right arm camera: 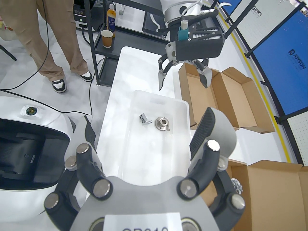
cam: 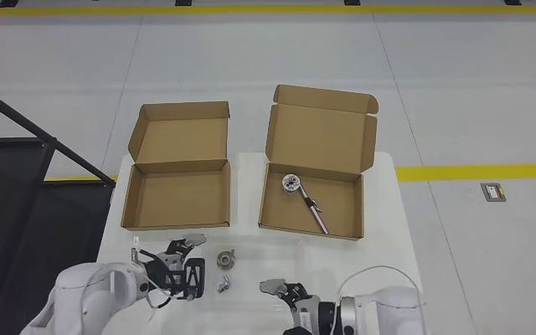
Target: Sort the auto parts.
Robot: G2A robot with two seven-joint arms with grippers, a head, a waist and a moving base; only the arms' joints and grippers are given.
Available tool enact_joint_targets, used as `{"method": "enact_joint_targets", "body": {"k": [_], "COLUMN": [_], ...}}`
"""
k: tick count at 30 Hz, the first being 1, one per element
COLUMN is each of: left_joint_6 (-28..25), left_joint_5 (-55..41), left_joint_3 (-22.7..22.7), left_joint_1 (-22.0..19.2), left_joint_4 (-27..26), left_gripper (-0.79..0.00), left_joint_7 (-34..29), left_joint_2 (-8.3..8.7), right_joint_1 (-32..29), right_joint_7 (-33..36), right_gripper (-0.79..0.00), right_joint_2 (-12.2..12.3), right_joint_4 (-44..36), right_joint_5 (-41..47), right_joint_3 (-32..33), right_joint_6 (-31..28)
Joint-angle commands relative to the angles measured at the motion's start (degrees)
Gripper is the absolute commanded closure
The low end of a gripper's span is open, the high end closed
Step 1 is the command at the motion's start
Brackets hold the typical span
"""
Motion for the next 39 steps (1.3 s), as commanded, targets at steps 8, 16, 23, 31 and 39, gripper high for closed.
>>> {"method": "enact_joint_targets", "body": {"k": [8, 16, 23, 31, 39], "left_joint_6": [0.00, 0.86, 0.00, 0.00, 0.00], "left_joint_5": [-1.98, -2.22, 0.15, 1.40, 0.97], "left_joint_3": [3.20, 3.39, 7.27, 14.79, 30.66], "left_joint_1": [-3.30, -2.92, -6.19, -14.49, -28.22], "left_joint_4": [0.63, 0.54, -1.25, 1.11, 7.21], "left_gripper": [-0.785, -0.785, -0.785, -0.785, -0.785], "left_joint_7": [0.09, -0.22, -0.92, 5.25, 9.27], "left_joint_2": [3.22, 3.17, 4.50, 8.82, 12.92], "right_joint_1": [-0.39, -0.39, -4.73, -11.76, -17.81], "right_joint_7": [-1.66, -1.66, -8.88, -11.87, -12.76], "right_gripper": [-0.785, -0.785, -0.785, -0.785, -0.785], "right_joint_2": [0.65, 0.65, 0.74, 1.12, 1.40], "right_joint_4": [1.29, 1.29, -0.49, -2.13, -5.55], "right_joint_5": [0.19, 0.19, -1.39, -5.73, -11.31], "right_joint_3": [0.84, 0.84, 6.10, 12.17, 14.13], "right_joint_6": [0.00, 0.00, 16.18, 29.97, 35.44]}}
